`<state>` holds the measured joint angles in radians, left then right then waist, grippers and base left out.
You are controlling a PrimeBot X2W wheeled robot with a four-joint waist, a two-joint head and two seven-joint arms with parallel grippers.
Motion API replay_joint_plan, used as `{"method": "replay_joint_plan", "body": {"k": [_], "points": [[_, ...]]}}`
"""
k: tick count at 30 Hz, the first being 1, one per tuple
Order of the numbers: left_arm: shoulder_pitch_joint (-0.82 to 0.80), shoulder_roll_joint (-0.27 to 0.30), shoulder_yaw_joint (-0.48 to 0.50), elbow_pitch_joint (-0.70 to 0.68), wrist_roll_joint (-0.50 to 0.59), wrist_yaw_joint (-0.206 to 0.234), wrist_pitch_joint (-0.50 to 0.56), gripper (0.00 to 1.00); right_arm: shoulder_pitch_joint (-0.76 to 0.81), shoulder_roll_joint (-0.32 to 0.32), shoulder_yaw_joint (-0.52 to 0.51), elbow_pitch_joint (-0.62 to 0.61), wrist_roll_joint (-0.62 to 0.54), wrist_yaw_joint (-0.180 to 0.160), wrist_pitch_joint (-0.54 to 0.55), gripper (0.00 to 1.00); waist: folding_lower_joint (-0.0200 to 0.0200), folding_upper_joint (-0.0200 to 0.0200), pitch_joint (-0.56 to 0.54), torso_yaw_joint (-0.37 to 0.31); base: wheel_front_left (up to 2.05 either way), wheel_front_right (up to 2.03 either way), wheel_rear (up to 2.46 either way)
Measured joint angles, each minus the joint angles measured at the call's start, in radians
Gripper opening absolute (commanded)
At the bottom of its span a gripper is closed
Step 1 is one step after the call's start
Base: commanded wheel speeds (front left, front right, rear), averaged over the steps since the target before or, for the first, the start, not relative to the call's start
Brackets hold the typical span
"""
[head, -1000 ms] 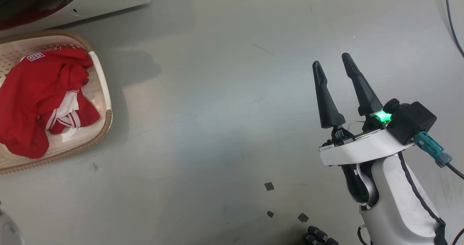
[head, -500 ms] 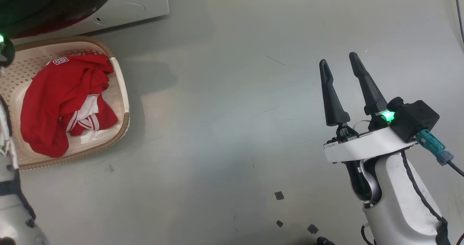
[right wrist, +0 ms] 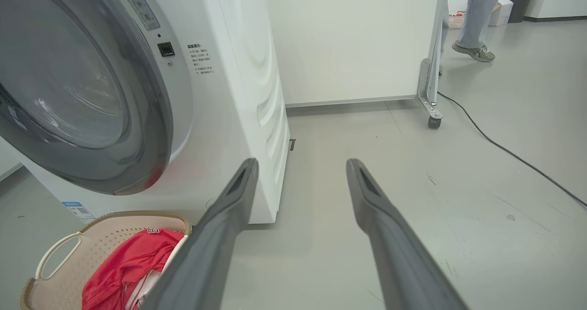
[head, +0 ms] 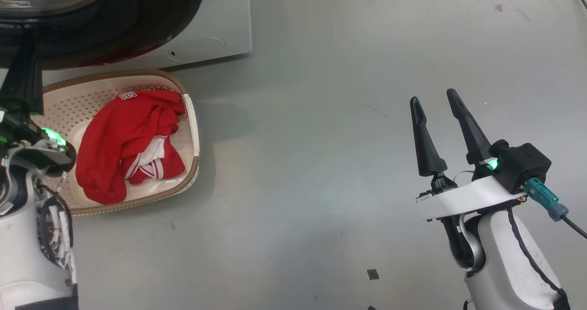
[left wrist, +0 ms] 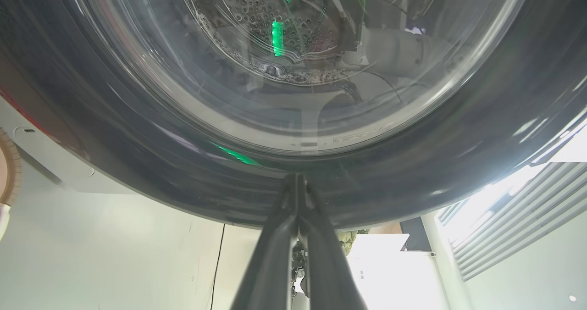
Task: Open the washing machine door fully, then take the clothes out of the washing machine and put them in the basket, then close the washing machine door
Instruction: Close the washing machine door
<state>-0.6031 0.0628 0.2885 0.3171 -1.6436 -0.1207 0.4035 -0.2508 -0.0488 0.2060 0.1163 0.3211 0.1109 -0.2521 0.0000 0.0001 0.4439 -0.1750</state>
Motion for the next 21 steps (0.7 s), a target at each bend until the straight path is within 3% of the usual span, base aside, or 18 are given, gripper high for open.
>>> {"method": "replay_joint_plan", "body": {"k": [6,8,10,11,12,13,21], "points": [[0.095,-0.032,0.011,-0.079,0.001,0.000,-0.045,0.00,0.028,0.000,-0.016,0.016,-0.018,0.000,0.000,1.00,0.0000,0.0000,-0.045,0.041,0.00,0.00,0.00],[0.127,-0.032,0.014,-0.102,0.006,0.000,-0.062,0.34,0.038,0.000,-0.019,0.023,-0.023,0.001,0.000,1.00,0.0000,0.0000,-0.061,0.052,0.00,0.00,0.00],[0.160,-0.035,0.011,-0.122,0.011,0.000,-0.072,0.54,0.046,0.000,-0.023,0.025,-0.025,0.001,0.000,1.00,0.0000,0.0000,-0.078,0.064,0.00,0.00,0.00],[0.178,-0.037,0.007,-0.133,0.011,0.000,-0.075,0.54,0.052,0.000,-0.026,0.026,-0.025,0.001,0.000,1.00,0.0000,0.0000,-0.086,0.070,0.00,0.00,0.00],[0.194,-0.039,0.002,-0.142,0.011,0.000,-0.081,0.83,0.057,0.000,-0.030,0.026,-0.025,0.001,0.000,1.00,0.0000,0.0000,-0.094,0.076,0.00,0.00,0.00],[0.209,-0.040,-0.005,-0.148,0.012,0.000,-0.085,1.00,0.062,0.000,-0.034,0.028,-0.025,0.001,0.000,1.00,0.0000,0.0000,-0.102,0.081,0.00,0.00,0.00],[0.312,-0.043,-0.075,-0.226,0.119,0.000,-0.156,1.00,0.105,0.000,-0.047,0.040,-0.042,0.001,0.000,1.00,0.0000,0.0000,-0.164,0.129,0.00,0.00,0.00]]}}
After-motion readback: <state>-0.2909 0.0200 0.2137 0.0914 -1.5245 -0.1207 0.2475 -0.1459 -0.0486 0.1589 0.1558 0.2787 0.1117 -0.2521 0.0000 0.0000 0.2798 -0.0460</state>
